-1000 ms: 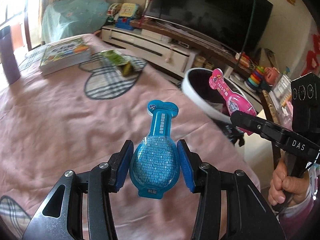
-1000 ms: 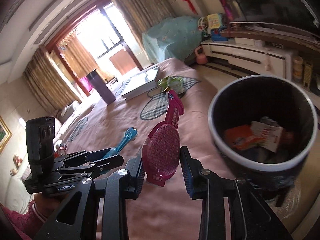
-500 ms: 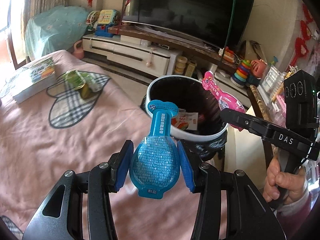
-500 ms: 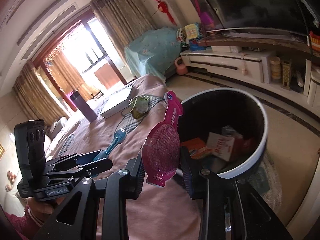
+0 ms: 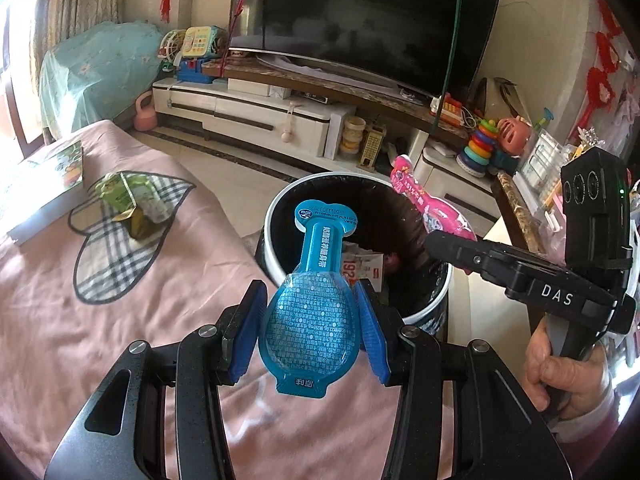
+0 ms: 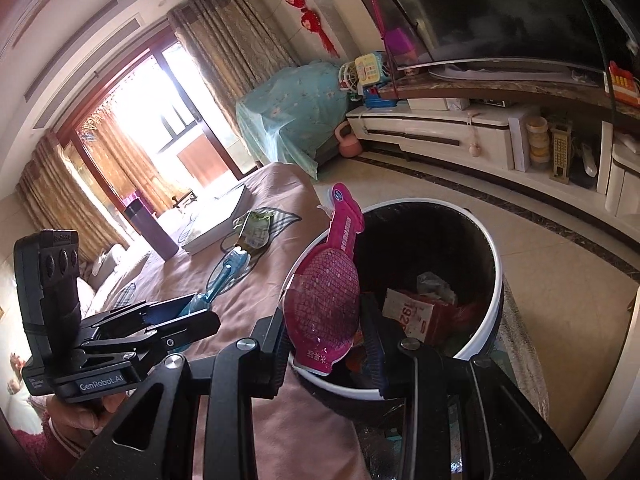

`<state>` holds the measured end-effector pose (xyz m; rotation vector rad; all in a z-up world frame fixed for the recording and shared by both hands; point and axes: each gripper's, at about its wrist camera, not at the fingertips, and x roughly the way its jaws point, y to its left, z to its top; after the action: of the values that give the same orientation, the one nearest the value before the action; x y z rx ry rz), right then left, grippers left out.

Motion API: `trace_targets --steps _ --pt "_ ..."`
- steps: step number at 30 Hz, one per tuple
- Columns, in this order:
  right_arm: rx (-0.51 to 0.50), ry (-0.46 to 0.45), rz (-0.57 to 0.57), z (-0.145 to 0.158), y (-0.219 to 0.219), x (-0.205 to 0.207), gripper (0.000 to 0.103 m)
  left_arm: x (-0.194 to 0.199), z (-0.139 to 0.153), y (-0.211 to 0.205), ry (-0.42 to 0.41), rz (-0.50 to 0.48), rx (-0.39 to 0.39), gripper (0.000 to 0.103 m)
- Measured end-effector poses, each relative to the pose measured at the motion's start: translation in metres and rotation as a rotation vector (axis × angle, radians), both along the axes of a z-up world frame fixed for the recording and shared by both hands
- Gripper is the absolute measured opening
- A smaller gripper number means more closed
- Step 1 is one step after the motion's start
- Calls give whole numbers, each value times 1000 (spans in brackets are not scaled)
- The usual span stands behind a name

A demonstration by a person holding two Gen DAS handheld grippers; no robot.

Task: Collect trash
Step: 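Carry both brushes over the bin and open both tools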

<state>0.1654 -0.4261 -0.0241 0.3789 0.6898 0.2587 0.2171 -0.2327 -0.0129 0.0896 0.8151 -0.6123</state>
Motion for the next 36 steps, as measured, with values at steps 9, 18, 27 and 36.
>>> trace_targets --steps 9,18,27,36 --pt "4 13 -11 -6 -12 5 33 11 -4 -13 9 -9 8 45" --pt "6 35 -20 -12 -21 11 33 19 -5 -25 11 -16 17 45" --pt "10 61 -31 -15 -27 18 33 26 -5 -35 16 -24 15 45" --pt "40 91 -59 -15 -37 26 48 36 -1 -36 43 -5 -23 73"
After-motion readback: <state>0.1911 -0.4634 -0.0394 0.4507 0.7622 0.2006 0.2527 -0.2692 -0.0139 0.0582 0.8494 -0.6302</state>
